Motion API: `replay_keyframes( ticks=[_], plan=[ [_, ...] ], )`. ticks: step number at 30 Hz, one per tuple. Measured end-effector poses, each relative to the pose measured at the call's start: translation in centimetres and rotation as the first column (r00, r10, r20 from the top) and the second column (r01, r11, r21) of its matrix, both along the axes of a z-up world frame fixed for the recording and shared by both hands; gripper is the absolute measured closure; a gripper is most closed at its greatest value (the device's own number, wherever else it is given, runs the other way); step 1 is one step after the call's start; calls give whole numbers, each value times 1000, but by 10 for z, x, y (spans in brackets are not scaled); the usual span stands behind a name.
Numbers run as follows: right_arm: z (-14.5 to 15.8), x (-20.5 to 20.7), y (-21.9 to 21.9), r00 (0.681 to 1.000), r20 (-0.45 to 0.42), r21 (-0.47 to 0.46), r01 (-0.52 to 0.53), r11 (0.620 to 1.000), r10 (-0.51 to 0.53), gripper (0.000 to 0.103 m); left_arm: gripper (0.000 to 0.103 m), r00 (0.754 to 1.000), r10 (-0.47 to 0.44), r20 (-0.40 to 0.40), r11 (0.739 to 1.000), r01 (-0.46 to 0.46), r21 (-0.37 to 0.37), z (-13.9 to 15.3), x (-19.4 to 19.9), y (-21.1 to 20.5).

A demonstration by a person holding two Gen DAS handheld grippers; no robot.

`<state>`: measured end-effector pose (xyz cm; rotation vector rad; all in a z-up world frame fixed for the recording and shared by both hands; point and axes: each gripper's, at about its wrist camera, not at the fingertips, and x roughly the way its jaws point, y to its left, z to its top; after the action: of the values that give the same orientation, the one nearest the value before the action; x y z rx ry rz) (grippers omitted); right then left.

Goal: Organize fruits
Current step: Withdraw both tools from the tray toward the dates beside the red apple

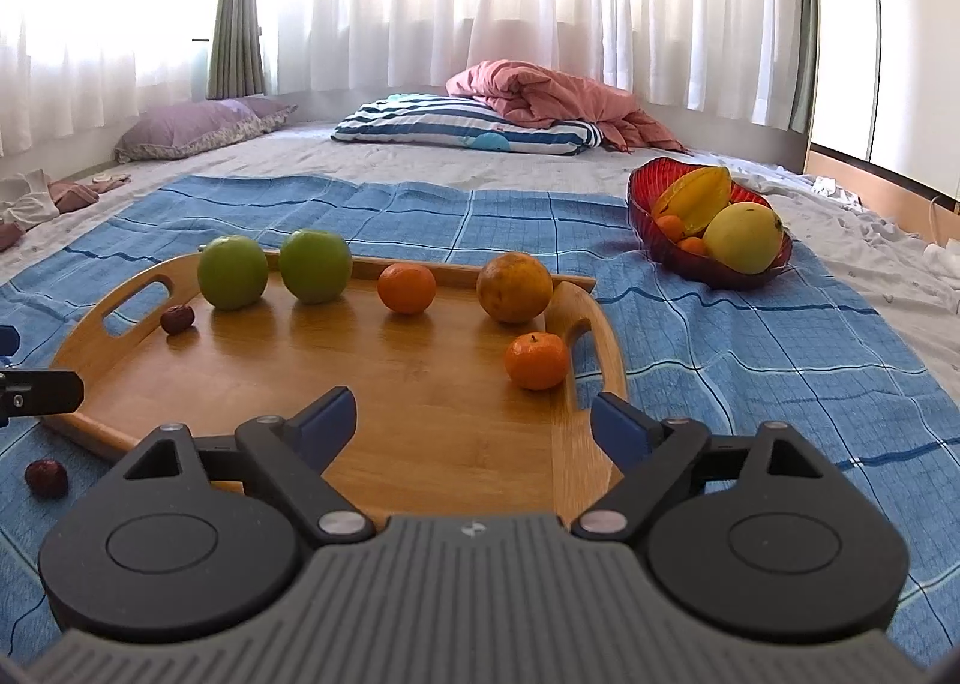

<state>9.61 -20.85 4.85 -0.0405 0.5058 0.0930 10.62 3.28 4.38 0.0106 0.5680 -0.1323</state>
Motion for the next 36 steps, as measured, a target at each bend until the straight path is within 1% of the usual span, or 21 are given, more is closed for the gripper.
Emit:
replay_keyframes(
  ticks=[10, 17, 23, 30, 36],
  plan=[
    [-7, -20, 0, 1000, 12, 17, -4, 1000, 4, 7, 2, 1000, -10, 5, 1000, 10, -3, -8, -18, 2],
    [-14, -34, 3, 999, 34, 19, 9, 1000, -9, 5, 1, 1000, 6, 18, 1000, -6, -25, -13, -31, 4],
    [-21, -44, 8, 999, 41, -1, 1, 1000, -1, 4, 1, 999, 9, 32, 1000, -9, 0, -16, -39, 1],
    [-28, -55, 15, 999, 44, -30, -14, 999, 15, 4, 1, 1000, 11, 24, 1000, -11, 0, -22, -45, 1],
    [-31, -62, 20, 999, 43, -22, -24, 999, 25, 4, 1, 1000, 16, 16, 1000, -17, 12, -28, -49, -1]
  ],
)
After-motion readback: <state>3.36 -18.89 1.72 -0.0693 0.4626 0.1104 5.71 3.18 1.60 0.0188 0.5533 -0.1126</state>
